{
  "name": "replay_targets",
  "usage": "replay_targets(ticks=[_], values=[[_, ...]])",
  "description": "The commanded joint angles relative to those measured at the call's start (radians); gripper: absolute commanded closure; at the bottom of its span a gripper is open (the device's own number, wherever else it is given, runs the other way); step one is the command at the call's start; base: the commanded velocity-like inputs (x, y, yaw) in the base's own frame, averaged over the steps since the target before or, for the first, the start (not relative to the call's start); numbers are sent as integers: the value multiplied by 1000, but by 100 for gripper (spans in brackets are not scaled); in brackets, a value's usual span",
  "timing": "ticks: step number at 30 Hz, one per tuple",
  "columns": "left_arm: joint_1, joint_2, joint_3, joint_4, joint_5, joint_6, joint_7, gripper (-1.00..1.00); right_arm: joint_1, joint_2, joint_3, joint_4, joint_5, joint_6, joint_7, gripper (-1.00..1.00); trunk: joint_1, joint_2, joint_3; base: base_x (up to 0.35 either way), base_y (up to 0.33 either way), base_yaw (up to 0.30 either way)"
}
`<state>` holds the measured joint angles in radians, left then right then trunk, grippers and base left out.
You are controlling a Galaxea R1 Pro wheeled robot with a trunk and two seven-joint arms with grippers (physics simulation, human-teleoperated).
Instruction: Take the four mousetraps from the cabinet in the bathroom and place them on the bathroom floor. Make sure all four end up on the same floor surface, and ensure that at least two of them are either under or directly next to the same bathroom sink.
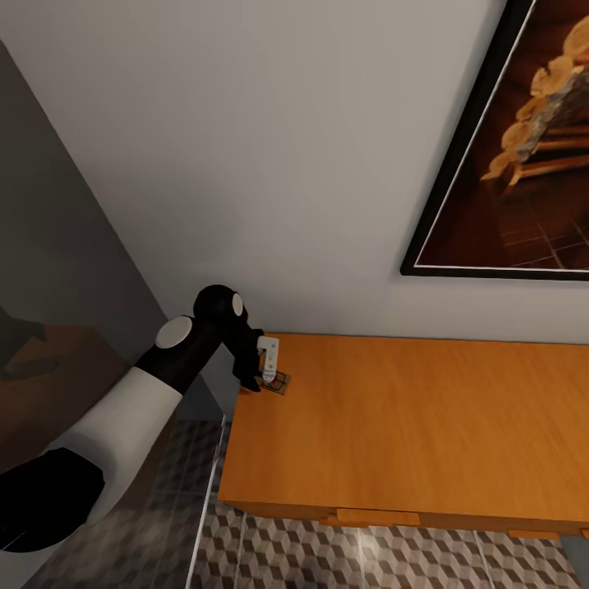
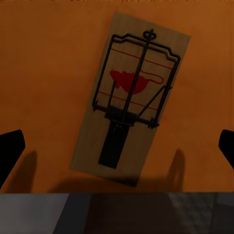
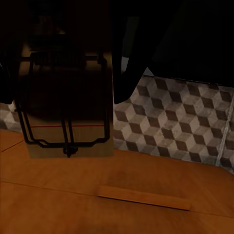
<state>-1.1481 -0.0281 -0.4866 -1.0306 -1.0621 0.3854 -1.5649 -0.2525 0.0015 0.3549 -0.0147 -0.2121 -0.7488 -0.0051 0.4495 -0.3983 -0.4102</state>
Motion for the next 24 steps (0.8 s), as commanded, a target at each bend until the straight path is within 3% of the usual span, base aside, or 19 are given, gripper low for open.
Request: replay_targets(ticks=[1,18,24], values=[[-1,-1,-1,0,-6,11,-6,-100,-1,0,9,1,-10,-4,2,100,1,-2,-2,0,0,0],[-1,-7,-6,6,-5,12,-6,-100,-1,1,9,1,-10,-4,2,100,1,-2,-8,0,0,0],[-1,-7,-29,9,-4,14,-6,-100,-1,1,9,1,-10,-4,2,100,1,-2,-11,0,0,0]])
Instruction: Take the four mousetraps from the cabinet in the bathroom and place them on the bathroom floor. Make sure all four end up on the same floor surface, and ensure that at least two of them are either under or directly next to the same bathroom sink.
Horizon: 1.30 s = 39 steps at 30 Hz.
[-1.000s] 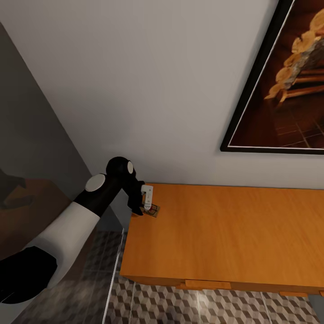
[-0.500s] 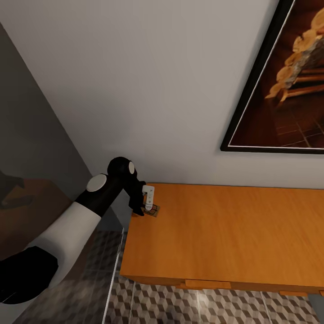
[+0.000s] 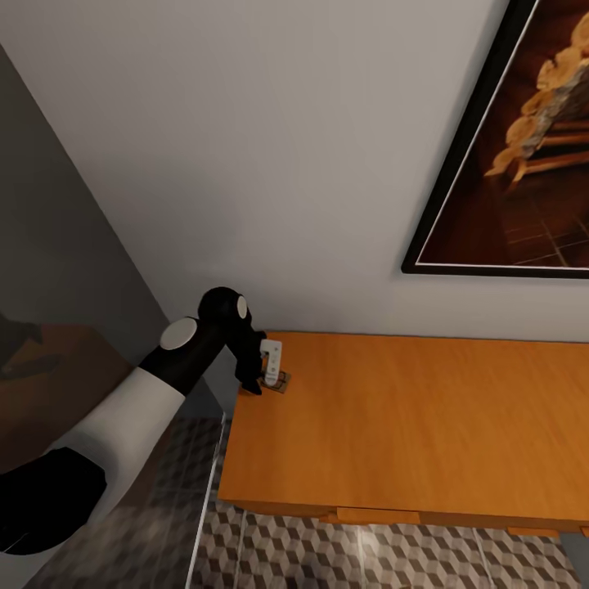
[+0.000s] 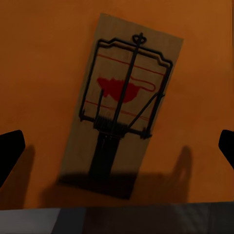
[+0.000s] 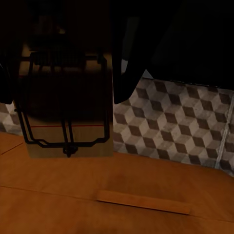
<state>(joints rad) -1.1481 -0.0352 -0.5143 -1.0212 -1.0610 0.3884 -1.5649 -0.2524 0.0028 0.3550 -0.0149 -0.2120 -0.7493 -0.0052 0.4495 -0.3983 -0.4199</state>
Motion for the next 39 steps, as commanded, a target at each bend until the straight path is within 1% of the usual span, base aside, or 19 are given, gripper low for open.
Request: replay_targets(ticks=[1,9,18,28,39], values=[[-1,0,-3,0,-5,11,-6,-100,-1,0,9,1,-10,-4,2,100,0,-2,-2,0,0,0],[-1,0,-11,3,-5,13,-6,-100,-1,0,9,1,-10,-4,2,100,0,-2,-6,0,0,0],[-1,0,-12,24,-6,13,-6,-100,-1,0,9,1,-10,-4,2,100,0,-2,-12,0,0,0],[-1,0,-12,26,-6,13,-6,-100,-1,0,9,1,-10,-4,2,100,0,-2,-18,0,0,0],[-1,0,-12,28,-5,13,-6,-100,-1,0,9,1,-10,-3,2,100,0,-2,-19,0,0,0]])
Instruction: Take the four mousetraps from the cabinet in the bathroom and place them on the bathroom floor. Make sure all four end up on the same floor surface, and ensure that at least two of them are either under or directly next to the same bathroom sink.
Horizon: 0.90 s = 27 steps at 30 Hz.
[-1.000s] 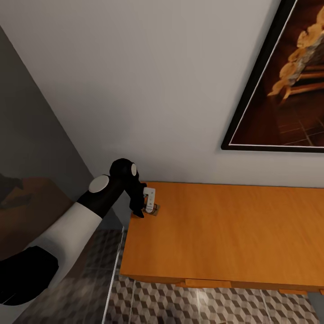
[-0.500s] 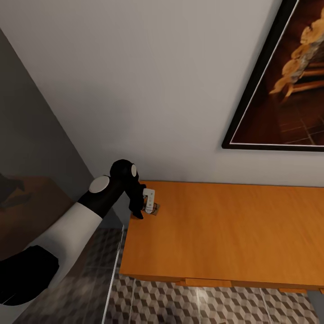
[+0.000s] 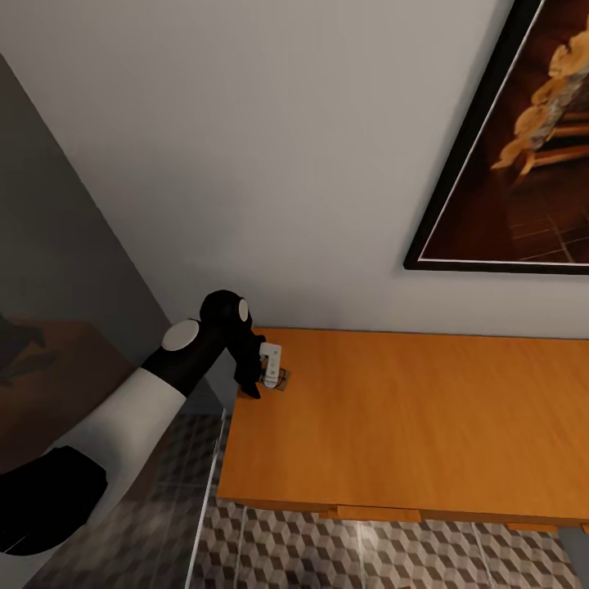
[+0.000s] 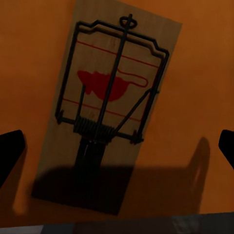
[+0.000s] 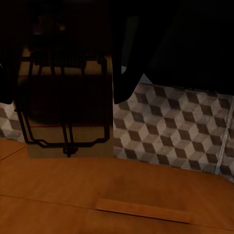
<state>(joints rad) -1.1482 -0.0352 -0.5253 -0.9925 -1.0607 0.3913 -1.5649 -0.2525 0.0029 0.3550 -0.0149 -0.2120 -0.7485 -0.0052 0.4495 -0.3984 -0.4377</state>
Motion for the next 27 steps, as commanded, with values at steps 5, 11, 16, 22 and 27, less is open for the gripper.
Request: replay_targets(ticks=[5,11,16,22,27], values=[[-1,0,0,6,-5,11,-6,-100,-1,0,9,1,-10,-4,2,100,1,-2,-2,0,0,0],[-1,0,0,18,-5,11,-6,-100,-1,0,9,1,-10,-4,2,100,1,-2,-2,0,0,0],[-1,0,0,29,-5,11,-6,-100,-1,0,9,1,-10,-4,2,100,1,-2,-2,0,0,0],[-1,0,0,33,-5,11,-6,-100,-1,0,9,1,-10,-4,2,100,1,-2,-2,0,0,0],[-1,0,1,34,-5,11,-6,-100,-1,0,9,1,-10,-3,2,100,1,-2,-2,0,0,0]])
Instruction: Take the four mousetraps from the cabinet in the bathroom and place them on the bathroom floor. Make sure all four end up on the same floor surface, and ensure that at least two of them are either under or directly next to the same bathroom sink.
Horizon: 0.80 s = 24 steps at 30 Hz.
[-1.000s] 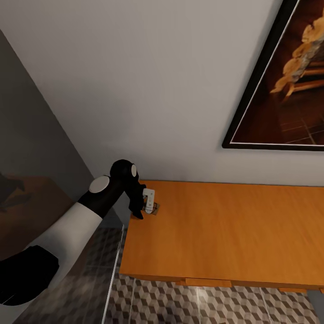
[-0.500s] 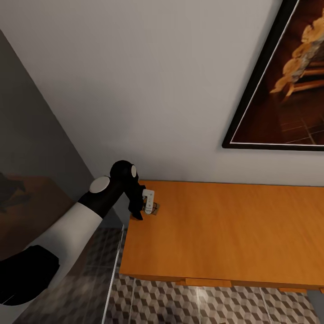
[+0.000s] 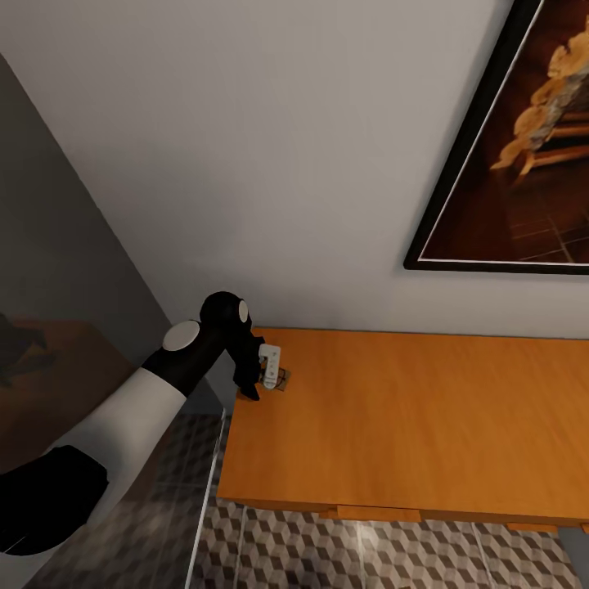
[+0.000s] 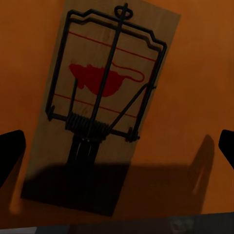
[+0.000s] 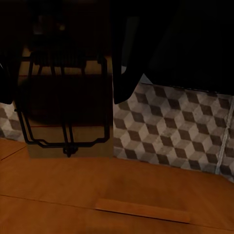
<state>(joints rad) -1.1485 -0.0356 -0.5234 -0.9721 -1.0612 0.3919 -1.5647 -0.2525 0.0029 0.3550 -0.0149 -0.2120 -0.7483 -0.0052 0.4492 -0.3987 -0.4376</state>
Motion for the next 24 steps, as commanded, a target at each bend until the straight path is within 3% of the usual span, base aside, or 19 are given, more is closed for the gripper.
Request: replay_targets(ticks=[1,24], values=[[0,0,-1,13,-5,10,-6,-100,-1,0,9,1,-10,-4,2,100,1,-1,-2,0,0,0],[0,0,-1,29,-5,10,-6,-100,-1,0,9,1,-10,-2,2,100,1,-1,-2,0,0,0]])
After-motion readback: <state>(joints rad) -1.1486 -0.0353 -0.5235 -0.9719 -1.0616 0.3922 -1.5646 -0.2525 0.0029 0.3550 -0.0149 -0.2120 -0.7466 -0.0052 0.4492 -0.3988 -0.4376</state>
